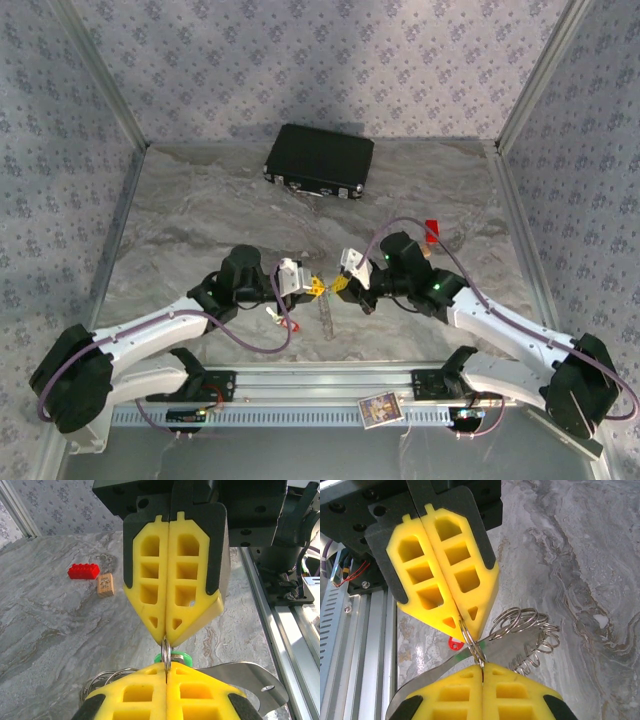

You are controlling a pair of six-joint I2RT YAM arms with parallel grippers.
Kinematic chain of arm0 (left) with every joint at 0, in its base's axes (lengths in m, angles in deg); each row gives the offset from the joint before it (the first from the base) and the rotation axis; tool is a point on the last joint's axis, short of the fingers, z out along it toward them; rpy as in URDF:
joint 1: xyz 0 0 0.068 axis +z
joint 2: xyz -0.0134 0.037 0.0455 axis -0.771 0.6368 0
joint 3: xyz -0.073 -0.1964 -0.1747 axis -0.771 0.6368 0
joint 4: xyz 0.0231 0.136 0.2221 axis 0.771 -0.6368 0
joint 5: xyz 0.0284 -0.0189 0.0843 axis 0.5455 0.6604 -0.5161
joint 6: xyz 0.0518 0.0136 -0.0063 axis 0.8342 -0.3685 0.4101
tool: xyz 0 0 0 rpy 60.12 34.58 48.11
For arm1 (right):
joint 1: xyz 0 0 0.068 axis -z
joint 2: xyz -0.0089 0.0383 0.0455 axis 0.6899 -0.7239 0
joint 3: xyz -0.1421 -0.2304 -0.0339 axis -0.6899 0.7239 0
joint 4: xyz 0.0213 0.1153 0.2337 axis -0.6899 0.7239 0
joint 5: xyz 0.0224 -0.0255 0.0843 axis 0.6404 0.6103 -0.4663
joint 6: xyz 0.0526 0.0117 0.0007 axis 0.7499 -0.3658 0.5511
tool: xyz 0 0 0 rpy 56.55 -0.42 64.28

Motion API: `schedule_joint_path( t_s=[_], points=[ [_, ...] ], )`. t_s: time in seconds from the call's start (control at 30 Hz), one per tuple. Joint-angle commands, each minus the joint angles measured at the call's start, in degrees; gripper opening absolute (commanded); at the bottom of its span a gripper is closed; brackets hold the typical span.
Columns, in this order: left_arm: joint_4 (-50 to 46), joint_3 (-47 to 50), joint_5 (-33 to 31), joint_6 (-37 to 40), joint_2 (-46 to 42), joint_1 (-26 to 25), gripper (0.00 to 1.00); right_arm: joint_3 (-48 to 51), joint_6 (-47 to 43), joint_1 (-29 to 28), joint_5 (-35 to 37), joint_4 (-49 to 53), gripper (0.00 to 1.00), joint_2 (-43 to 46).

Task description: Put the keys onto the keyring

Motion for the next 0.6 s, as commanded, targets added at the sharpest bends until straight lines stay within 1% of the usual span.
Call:
schedule_joint_path(
  t_s=[0.0, 0.1, 0.23, 0.33, 0.37, 0.43, 0.57],
  points=[
    [3.7, -0.1, 2.5, 0.6, -0.6, -0.4, 0.0, 0.0, -0.5, 0.2, -0.6, 0.2, 0.0, -1.8],
    [3.8, -0.1, 2.2, 0.9, -0.5, -0.4, 0.0, 0.1, -0.4, 0.2, -0.5, -0.1, 0.0, -2.5],
    [3.9, -0.1, 2.1, 1.1, -0.3, -0.5, 0.0, 0.3, -0.3, 0.1, -0.1, -0.2, 0.0, -1.1],
    [4.0, 0.0, 2.1, 1.0, -0.3, -0.5, 0.0, 1.0, -0.3, 0.2, -0.1, -0.7, 0.21, 1.1],
    [4.0, 0.0, 2.0, 1.0, -0.3, -0.6, 0.0, 1.4, -0.4, 0.2, -0.6, -0.9, 0.25, 1.9],
    [4.1, 0.2, 2.0, 0.8, -0.4, -0.6, 0.0, 1.8, -0.5, 0.1, -1.6, -1.7, 0.29, 3.0],
    [4.4, 0.2, 2.0, 0.6, -0.4, -0.7, 0.0, 1.6, -0.4, -0.4, -1.7, -3.1, 0.28, 2.8]
  ],
)
